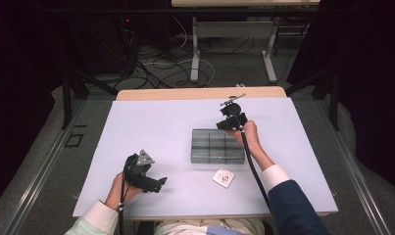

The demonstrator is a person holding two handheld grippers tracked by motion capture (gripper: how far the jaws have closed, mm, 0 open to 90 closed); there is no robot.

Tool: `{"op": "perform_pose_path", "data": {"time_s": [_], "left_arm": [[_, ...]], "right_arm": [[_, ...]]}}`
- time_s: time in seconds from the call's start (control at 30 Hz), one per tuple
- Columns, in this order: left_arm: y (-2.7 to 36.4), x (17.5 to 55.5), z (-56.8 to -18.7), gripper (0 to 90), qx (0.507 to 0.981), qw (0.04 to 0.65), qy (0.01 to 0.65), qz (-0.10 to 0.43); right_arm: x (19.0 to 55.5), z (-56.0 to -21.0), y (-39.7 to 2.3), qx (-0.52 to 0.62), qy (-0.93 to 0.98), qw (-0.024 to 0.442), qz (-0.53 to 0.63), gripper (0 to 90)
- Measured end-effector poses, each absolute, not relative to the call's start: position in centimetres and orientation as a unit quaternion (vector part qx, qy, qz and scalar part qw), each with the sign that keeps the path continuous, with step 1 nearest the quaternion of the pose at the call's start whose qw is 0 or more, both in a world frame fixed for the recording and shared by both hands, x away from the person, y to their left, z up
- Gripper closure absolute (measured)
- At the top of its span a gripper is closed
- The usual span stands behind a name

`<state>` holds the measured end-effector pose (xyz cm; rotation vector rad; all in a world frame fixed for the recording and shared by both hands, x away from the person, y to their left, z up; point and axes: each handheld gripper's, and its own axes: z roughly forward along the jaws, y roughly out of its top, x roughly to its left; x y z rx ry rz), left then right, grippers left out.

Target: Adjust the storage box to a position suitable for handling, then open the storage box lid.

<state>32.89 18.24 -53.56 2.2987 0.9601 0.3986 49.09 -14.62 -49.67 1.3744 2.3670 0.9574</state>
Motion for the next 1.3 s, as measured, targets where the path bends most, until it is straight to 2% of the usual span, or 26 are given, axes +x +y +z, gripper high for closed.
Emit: {"op": "perform_pose_path", "data": {"time_s": [0.43, 0.8, 1.1, 1.3], "left_arm": [[18.2, 32.9, -53.5, 0.6, 0.871, 0.299, 0.358, 0.151], [18.2, 32.8, -53.4, 0.8, 0.875, 0.298, 0.353, 0.147], [18.2, 32.9, -53.4, 0.7, 0.875, 0.299, 0.352, 0.149], [18.1, 32.9, -53.5, 0.7, 0.876, 0.298, 0.35, 0.148]], "right_arm": [[44.1, -48.9, -16.6, 0.413, 0.833, 0.073, 0.36, 26.5], [40.0, -49.0, -18.7, 0.387, 0.841, 0.064, 0.371, 1.4], [37.8, -48.9, -19.5, 0.368, 0.846, 0.064, 0.38, 0.0], [36.2, -49.3, -20.1, 0.369, 0.84, 0.071, 0.392, 2.4]]}}
